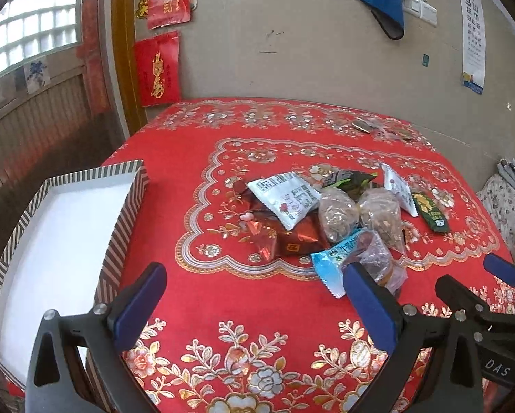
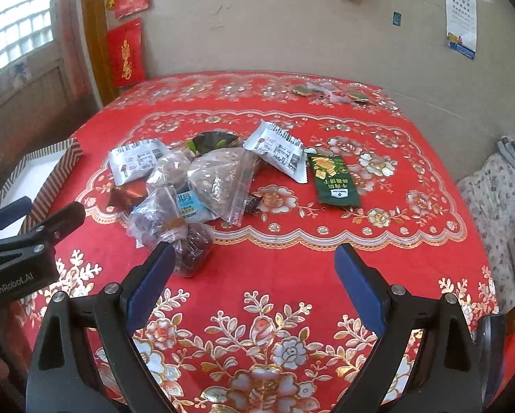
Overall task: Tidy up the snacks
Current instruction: 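Move both tools toward the snack pile, then grasp the white pastry packet with the left tool while the right tool grasps the bag of dates, then carry both snacks to the white tray and open both tools to release them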
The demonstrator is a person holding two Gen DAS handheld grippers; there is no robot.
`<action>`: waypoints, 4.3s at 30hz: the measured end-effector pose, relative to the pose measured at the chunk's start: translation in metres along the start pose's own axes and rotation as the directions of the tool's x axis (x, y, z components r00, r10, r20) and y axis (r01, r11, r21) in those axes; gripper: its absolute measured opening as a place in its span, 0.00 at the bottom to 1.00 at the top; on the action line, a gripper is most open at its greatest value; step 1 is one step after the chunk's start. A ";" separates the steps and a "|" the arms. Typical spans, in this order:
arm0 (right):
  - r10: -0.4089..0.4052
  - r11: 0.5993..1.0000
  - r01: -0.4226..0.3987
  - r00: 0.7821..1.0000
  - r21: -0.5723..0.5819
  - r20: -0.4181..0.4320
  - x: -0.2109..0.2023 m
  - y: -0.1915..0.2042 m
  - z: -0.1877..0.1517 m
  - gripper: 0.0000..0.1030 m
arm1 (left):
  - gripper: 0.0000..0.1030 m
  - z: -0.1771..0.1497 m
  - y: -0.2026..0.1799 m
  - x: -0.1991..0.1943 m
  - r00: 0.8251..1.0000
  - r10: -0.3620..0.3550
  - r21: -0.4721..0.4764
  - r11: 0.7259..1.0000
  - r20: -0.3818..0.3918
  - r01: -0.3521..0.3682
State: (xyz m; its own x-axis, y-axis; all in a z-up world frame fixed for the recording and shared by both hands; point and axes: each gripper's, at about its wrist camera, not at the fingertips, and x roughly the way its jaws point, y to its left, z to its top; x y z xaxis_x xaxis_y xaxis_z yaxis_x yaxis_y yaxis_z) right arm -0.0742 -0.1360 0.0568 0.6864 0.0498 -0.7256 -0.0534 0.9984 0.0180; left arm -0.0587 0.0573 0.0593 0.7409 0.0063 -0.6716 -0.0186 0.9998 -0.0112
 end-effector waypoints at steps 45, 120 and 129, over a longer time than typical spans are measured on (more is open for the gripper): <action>0.074 0.992 -0.081 0.995 -0.098 -0.071 0.035 0.028 0.002 0.91 | 1.00 0.058 0.014 0.068 0.979 -0.087 0.052 0.994 -0.185 0.098; 0.388 0.860 -0.412 0.911 -0.302 -0.138 0.014 0.127 0.022 0.49 | 0.53 0.064 0.100 0.010 0.985 -0.049 0.202 0.976 -0.164 0.083; 0.432 0.808 -0.463 0.886 -0.364 -0.168 0.013 0.186 0.028 0.49 | 0.53 0.054 0.160 0.000 0.989 0.015 0.132 0.991 -0.150 0.005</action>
State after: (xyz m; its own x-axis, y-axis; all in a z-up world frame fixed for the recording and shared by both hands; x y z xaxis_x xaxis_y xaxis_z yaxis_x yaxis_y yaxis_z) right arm -0.0551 0.0514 0.0705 0.4638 0.4707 -0.7506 -0.6249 0.7744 0.0996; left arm -0.0257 0.2188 0.0980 0.6316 0.0184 -0.7751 0.0732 0.9938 0.0833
